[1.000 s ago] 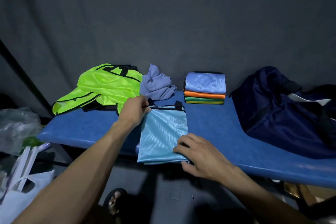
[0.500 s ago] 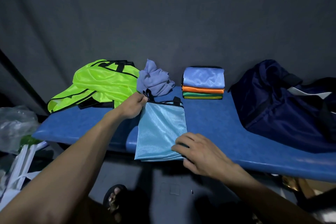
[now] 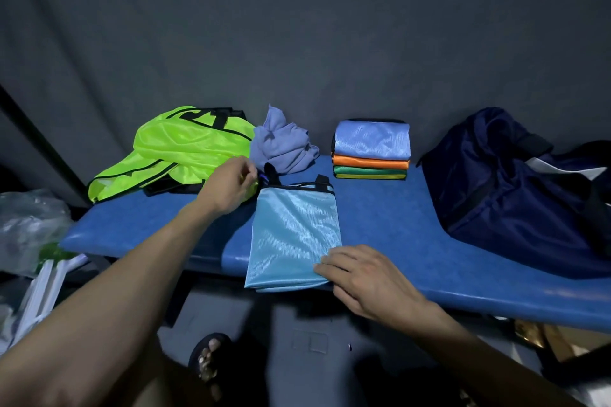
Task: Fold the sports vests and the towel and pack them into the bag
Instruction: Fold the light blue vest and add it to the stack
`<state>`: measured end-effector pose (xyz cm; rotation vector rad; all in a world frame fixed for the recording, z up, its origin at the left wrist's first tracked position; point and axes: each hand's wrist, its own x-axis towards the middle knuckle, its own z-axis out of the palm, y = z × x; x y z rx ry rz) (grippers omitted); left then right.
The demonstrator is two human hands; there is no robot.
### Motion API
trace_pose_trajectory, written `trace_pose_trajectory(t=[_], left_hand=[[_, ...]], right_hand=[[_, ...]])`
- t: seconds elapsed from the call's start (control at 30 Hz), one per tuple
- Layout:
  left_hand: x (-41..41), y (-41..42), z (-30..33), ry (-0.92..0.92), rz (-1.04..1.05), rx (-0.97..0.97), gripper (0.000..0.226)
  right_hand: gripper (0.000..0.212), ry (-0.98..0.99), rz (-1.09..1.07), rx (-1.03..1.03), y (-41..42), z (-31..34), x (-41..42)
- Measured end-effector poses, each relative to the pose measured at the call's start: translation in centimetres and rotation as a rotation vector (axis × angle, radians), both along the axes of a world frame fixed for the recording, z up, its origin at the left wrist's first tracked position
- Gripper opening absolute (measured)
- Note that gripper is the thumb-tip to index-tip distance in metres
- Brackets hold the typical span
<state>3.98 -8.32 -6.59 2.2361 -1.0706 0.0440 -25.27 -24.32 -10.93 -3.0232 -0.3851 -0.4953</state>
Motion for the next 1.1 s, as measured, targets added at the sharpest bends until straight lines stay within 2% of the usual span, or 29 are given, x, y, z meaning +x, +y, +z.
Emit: trace_pose_trajectory(t=[0.07, 0.13, 0.17, 0.27, 0.3, 0.37, 0.43, 0.53, 0.6, 0.67, 0.77, 0.83, 0.87, 0.93, 1.03, 1.1], left_hand=[[-1.3, 0.7, 2.1, 0.003, -0.008, -0.129, 0.006], [-3.3, 1.4, 4.2, 0.129, -0.217, -0.101, 0.005], [-4.8, 1.7, 4.9, 0.239, -0.349, 0.007, 0.002], [-8.5, 2.9, 5.6, 0.452, -0.571, 0.474, 0.032], [-9.3, 3.2, 5.4, 0.438, -0.573, 0.555, 0.043], [-10.7, 3.5, 5.1, 0.319, -0.525, 0.598, 0.062], [-12.2, 3.2, 4.3, 0.115, -0.424, 0.607, 0.063], [-13.5, 2.4, 2.9, -0.168, -0.248, 0.528, 0.037], [-13.1, 2.7, 2.8, -0.199, -0.198, 0.422, 0.023], [-11.8, 3.6, 3.8, -0.087, -0.19, 0.263, 0.018], [-11.2, 4.4, 6.6, 0.17, -0.243, -0.089, 0.011], [-11.9, 4.2, 8.8, 0.348, -0.327, -0.288, 0.016], [-12.4, 4.1, 10.0, 0.4, -0.344, -0.347, 0.019], [-13.2, 3.8, 11.7, 0.451, -0.349, -0.396, 0.023], [-13.5, 3.4, 12.7, 0.56, -0.347, -0.407, 0.025], [-13.1, 3.1, 12.4, 0.644, -0.324, -0.383, 0.024]], right_hand=[[0.028, -0.018, -0.02, 0.051, 0.1, 0.2, 0.1], [0.026, -0.049, -0.056, 0.128, 0.2, 0.5, 0.4], [0.025, -0.06, -0.08, 0.187, 0.3, 0.7, 0.5], [0.026, -0.078, -0.158, 0.406, 0.3, 1.8, 1.0], [0.025, -0.068, -0.184, 0.472, 0.3, 2.3, 1.2], [0.021, -0.041, -0.221, 0.594, 0.2, 3.2, 1.6], [0.019, -0.025, -0.256, 0.678, 0.2, 3.9, 2.3], [0.022, -0.042, -0.299, 0.782, 0.3, 4.5, 3.1], [0.018, -0.084, -0.312, 0.871, 0.3, 5.3, 3.3], [0.017, -0.155, -0.308, 1.009, 0.1, 6.8, 3.4], [0.016, -0.271, -0.272, 1.259, 0.0, 9.8, 3.1], [0.025, -0.314, -0.184, 1.434, 0.2, 11.8, 2.7], [0.034, -0.286, -0.133, 1.504, 0.3, 12.7, 2.5], [0.042, -0.104, -0.064, 1.57, 0.2, 13.5, 2.1], [0.035, 0.172, -0.078, 1.566, 0.2, 13.0, 1.6], [0.032, 0.18, -0.138, 1.615, 0.2, 12.6, 1.8]])
